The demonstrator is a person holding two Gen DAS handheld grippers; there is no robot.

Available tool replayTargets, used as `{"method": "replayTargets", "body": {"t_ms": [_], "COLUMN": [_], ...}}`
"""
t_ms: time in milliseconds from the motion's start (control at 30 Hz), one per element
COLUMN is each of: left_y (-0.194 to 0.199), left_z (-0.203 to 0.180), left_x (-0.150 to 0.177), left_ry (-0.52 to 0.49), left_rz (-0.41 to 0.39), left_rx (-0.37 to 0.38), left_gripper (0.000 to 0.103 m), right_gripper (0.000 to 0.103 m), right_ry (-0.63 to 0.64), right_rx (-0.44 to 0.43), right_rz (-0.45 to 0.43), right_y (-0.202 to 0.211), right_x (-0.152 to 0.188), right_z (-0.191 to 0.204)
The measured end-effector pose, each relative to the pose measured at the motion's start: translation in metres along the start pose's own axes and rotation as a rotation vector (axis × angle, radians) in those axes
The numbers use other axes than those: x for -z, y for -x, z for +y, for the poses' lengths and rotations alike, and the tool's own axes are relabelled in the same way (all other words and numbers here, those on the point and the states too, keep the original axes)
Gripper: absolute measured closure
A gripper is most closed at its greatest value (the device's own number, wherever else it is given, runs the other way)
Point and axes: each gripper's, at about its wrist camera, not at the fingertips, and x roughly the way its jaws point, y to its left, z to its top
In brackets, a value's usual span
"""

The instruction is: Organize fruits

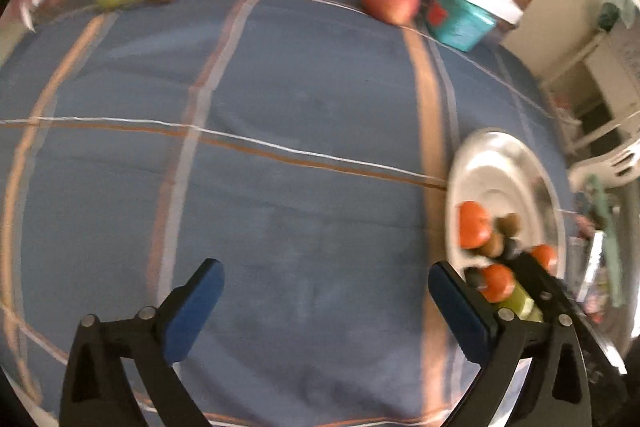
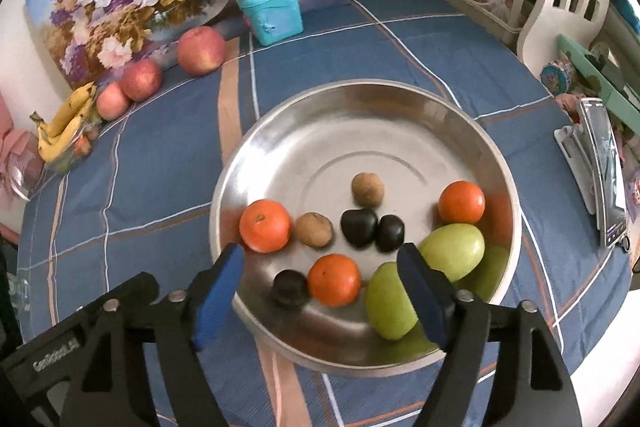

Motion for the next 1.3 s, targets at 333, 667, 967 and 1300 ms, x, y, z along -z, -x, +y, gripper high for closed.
{"method": "replayTargets", "body": {"t_ms": [333,667,967,1300], "left_y": [0.016,0.036,0.044,0.042], "left_z": [0.03,0.041,0.042,0.042], "left_x": [0.018,0.03,0.037,0.036], "left_ry": [-0.028,-0.014,-0.013,-0.003], "left_rz": [-0.026,-0.08,-0.1,-0.085], "left_rx": [-0.138,-0.192,-0.215,-0.284], "left_gripper": [0.0,0.0,0.0,0.0], "right_gripper": [0.009,0.009,0.009,0.009], "right_ry": [0.107,0.154,0.153,0.156], "right_rx": [0.047,0.059,0.057,0.058], "right_rz": [-0.004,-0.036,-0.066,-0.064], "right_y": [0.013,0.025,0.035,0.035], "right_x": [0.024,0.032,0.036,0.037], "right_z": [0.024,0.036,0.039,0.041]}}
